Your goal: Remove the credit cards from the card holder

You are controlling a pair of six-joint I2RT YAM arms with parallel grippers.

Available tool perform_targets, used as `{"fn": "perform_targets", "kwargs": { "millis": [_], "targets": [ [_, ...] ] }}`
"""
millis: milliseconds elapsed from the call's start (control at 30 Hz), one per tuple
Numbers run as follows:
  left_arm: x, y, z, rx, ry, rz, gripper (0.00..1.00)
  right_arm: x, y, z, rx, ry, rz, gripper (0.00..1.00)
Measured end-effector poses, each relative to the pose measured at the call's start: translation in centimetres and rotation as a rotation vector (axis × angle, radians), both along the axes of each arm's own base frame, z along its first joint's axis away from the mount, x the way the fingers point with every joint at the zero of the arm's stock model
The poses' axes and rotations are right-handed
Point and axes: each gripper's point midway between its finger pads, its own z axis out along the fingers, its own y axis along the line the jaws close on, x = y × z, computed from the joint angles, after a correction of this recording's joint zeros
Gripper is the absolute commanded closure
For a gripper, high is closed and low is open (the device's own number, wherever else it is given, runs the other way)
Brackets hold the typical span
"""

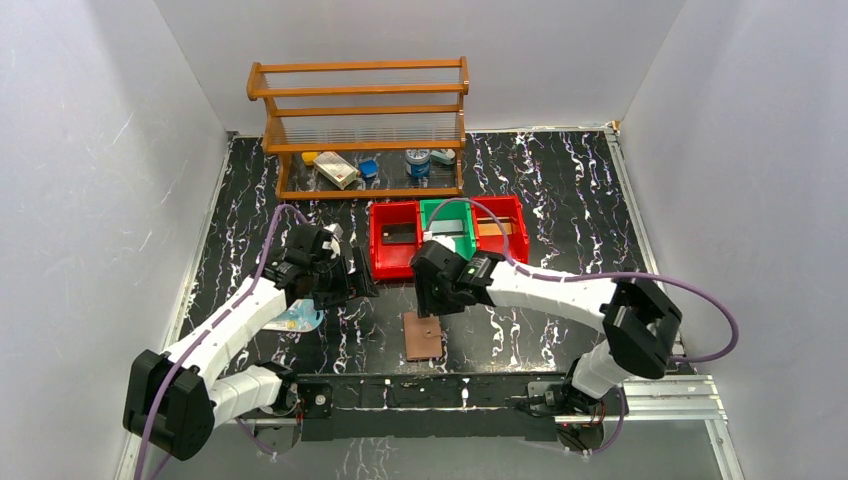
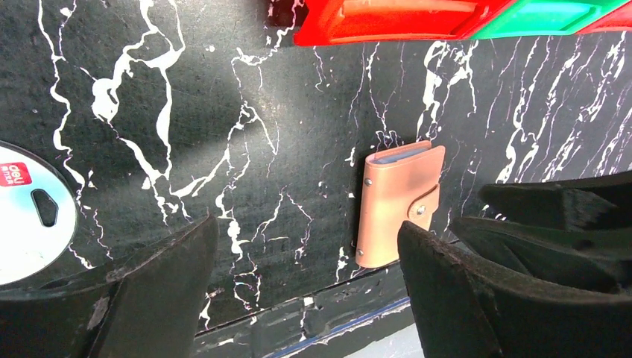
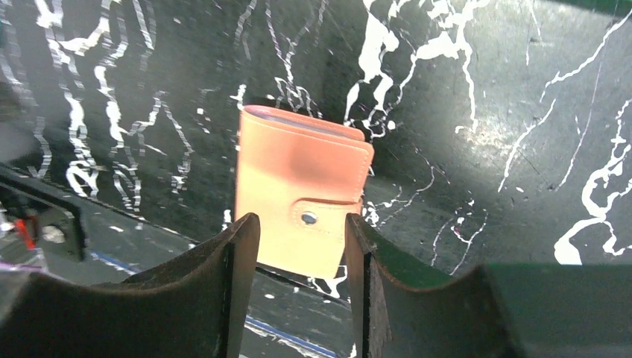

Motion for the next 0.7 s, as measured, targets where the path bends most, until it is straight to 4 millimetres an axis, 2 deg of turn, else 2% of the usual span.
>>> {"fn": "perform_targets", "kwargs": {
  "millis": [200, 433, 700],
  "targets": [
    [0.0, 0.0, 0.4, -0.008, -0.019, 0.009, 0.13, -1.3, -0.7, -2.2, -0.112, 0.030, 0.016, 0.50],
    [0.0, 0.1, 0.4, -0.007, -0.018, 0.010, 0.16, -1.8, 0.5, -2.4, -0.131, 0.026, 0.033, 0.54],
    [0.1, 0.0, -0.1, -0.002, 0.000, 0.007, 0.21, -2.3, 0.6, -3.4, -0.155, 0.056, 0.015, 0.57]
  ]
}}
